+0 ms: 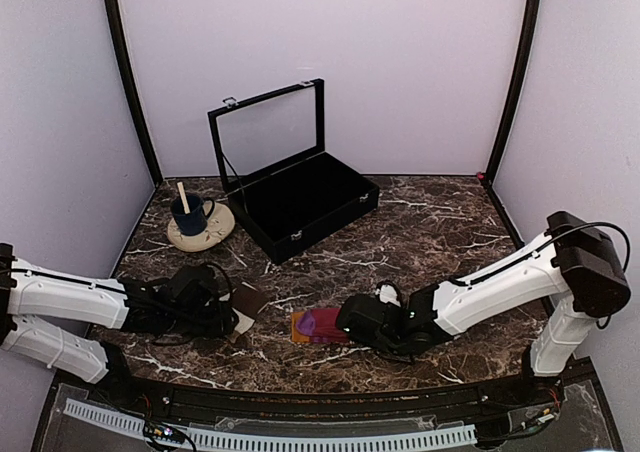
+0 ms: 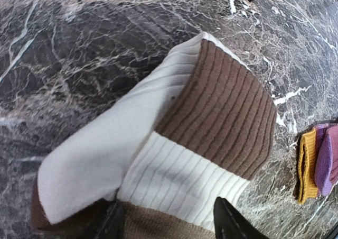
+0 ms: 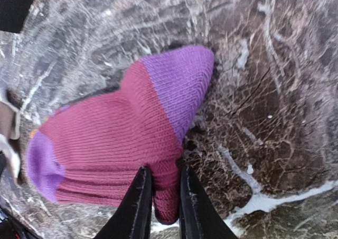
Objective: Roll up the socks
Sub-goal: Move the sock to the center of the board, then rotate the sock at the center of the board.
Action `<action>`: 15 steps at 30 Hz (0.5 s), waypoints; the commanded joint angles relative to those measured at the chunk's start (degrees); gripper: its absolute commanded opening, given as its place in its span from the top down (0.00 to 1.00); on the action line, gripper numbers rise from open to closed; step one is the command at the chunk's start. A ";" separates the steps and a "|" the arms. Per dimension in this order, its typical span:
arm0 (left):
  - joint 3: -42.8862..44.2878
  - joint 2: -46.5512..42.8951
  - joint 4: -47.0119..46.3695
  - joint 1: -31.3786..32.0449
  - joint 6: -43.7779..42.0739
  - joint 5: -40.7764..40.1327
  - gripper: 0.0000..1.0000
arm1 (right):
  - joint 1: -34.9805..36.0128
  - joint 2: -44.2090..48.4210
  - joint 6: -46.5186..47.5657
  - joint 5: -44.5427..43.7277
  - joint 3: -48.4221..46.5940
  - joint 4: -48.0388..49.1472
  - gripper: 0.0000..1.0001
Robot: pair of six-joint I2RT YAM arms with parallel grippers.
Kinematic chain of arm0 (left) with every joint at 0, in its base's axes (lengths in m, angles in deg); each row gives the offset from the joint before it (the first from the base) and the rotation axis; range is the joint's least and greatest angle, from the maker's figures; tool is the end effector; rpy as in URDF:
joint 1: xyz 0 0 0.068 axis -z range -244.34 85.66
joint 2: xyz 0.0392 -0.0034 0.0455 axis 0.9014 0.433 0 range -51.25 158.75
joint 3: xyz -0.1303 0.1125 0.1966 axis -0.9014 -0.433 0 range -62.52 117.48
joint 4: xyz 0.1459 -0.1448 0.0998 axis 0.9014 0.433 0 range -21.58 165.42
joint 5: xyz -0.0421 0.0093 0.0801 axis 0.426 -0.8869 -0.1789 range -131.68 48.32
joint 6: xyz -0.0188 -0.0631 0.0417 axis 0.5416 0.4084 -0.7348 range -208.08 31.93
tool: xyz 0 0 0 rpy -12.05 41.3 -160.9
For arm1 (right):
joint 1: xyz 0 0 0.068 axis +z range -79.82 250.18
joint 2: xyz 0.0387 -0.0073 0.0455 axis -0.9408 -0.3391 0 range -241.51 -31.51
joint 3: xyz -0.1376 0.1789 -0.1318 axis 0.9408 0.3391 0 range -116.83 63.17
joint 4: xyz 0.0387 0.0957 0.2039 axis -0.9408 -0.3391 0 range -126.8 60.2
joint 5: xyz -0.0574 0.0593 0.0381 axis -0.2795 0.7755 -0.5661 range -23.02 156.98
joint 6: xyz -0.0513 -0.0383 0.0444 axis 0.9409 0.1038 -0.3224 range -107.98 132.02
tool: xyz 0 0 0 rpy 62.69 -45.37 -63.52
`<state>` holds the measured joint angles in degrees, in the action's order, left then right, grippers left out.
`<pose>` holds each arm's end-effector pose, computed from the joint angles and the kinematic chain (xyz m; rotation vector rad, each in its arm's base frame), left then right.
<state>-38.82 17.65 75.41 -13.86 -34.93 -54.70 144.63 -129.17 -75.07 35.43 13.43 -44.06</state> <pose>0.1418 -0.1483 0.1326 -0.1567 2.5132 -0.4998 0.1137 0.2792 0.1325 0.4459 2.4485 0.4942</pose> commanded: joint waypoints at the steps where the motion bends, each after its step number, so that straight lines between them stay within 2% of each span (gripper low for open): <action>1: -2.08 -3.25 7.10 -0.38 -1.37 0.85 0.37 | 1.53 -3.31 -0.98 1.42 -2.71 0.54 0.80; 8: 2.82 -12.01 4.92 -0.38 -5.60 3.46 0.32 | 2.85 -5.06 1.86 3.38 -5.97 0.03 0.63; 13: 6.92 -9.73 2.64 -0.22 -6.54 6.92 0.32 | 3.67 -3.35 4.39 2.13 -8.39 -3.88 0.46; 15: 7.80 -7.84 1.12 0.19 -6.61 8.01 0.32 | 3.72 -2.45 4.81 1.63 -9.49 -5.85 0.44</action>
<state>-33.40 7.25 78.73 -13.97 -39.80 -49.96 147.65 -133.61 -72.27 38.27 6.86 -45.94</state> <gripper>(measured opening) 0.685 0.540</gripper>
